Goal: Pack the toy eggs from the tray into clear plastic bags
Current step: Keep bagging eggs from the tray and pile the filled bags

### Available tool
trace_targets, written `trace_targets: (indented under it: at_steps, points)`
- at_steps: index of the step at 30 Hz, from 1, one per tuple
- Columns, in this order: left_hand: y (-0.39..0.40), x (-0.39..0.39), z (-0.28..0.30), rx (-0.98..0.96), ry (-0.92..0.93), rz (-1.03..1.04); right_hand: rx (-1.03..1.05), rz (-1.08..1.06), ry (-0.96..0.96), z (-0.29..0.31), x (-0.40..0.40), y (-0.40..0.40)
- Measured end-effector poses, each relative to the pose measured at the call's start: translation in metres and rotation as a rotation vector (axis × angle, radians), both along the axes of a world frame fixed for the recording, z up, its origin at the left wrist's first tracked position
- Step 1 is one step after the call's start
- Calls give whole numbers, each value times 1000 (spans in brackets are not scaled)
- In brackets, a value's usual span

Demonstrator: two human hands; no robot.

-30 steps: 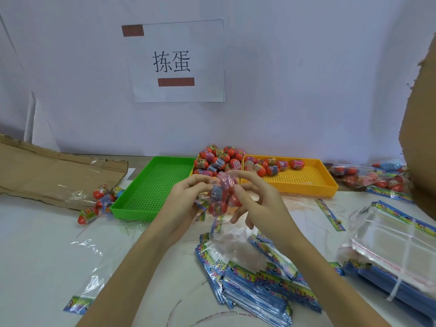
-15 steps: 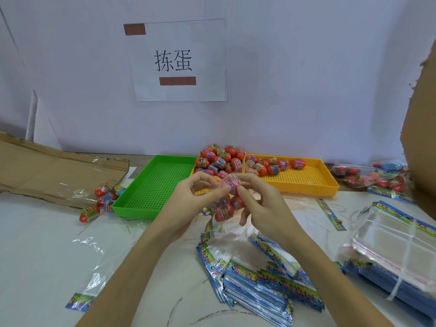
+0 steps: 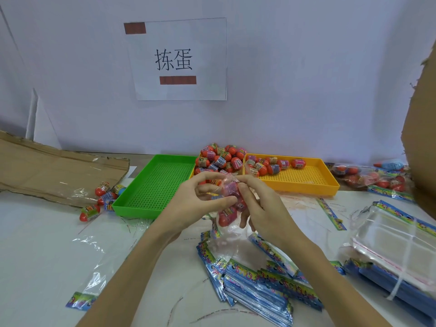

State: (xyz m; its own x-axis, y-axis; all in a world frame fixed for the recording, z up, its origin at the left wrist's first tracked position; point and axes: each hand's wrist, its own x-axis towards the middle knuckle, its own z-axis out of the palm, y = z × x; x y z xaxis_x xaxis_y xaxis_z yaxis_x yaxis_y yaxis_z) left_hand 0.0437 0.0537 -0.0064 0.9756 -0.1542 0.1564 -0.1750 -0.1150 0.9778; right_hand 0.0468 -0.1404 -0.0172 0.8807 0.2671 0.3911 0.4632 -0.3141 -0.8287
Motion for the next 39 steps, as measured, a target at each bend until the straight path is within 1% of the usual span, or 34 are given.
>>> trace_targets:
  at_steps: [2,5,6,12,16,18,22,25,28,32,35,39]
  points:
    - [-1,-2,0,20,-11,2,-59,-10,-48,1,0,-2]
    - [-5,-5,1,33,-24,16,-204,-6,-125,0,0,-4]
    - [-6,-5,2,28,-17,13,-215,-4,-141,2,1,-5]
    - [-3,-1,1,-52,77,83,-141,-80,-298,13,5,-20]
    - [-3,-1,2,-157,158,43,-158,-99,-394,14,8,-24]
    - [-4,-1,2,-181,165,32,-164,-90,-409,14,9,-24]
    - [-6,-1,2,-176,116,114,-148,-41,-407,13,7,-23]
    - [-6,-1,2,-253,97,119,-140,-48,-453,15,6,-23]
    - [-3,-1,3,-364,148,83,-148,-94,-494,17,6,-24]
    - [-5,0,6,-353,190,84,-168,-102,-507,17,7,-22]
    - [-5,0,6,-378,229,57,-158,-89,-489,16,8,-22]
    - [-4,0,4,-408,209,134,-134,-91,-521,17,8,-24]
